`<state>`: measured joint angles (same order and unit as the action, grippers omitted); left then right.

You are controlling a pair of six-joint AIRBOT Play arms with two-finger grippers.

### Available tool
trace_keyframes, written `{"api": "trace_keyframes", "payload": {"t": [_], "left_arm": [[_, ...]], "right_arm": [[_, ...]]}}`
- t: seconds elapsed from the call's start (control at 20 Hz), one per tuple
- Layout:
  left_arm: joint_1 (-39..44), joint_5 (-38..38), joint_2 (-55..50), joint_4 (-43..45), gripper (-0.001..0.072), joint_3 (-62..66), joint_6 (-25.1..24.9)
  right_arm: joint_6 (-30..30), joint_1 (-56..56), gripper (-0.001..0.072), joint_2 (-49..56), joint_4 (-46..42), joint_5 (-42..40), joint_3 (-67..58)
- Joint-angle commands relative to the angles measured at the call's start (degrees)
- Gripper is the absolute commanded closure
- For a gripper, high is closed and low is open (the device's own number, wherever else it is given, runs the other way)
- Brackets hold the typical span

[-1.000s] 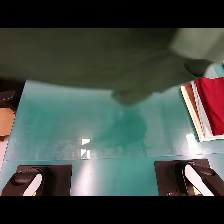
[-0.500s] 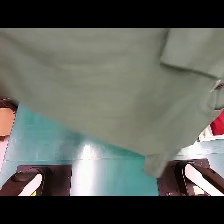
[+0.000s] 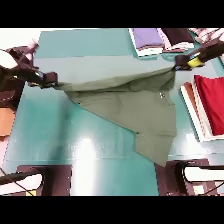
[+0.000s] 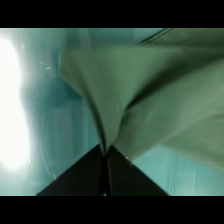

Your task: Fold the shirts.

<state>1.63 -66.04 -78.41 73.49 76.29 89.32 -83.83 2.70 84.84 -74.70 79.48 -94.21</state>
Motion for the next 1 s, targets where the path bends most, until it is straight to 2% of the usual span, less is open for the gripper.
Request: {"api": "trace_keyframes", "payload": {"t": [0.0, 0.45, 0.65, 0.95], "left_arm": [[0.09, 2.75, -4.37, -0.15, 0.0685, -1.66, -1.55], [0.11, 5.51, -1.33, 1.01, 0.0686, 1.97, -2.32], [0.11, 11.04, 9.81, 1.53, 0.0685, 9.73, -2.40], [0.11, 11.23, 31.21, 3.17, 0.0685, 24.20, -2.80]], "right_arm": [[-0.17, -2.97, 0.0692, 5.07, -1.64, -3.72, 1.36], [-0.11, 0.31, 0.0691, -1.44, -1.66, -9.22, 1.36], [0.61, 0.57, 0.0691, -11.30, -1.36, -18.40, 1.33], [2.49, 1.31, 0.0691, -34.25, -1.57, -27.39, 1.33]]}}
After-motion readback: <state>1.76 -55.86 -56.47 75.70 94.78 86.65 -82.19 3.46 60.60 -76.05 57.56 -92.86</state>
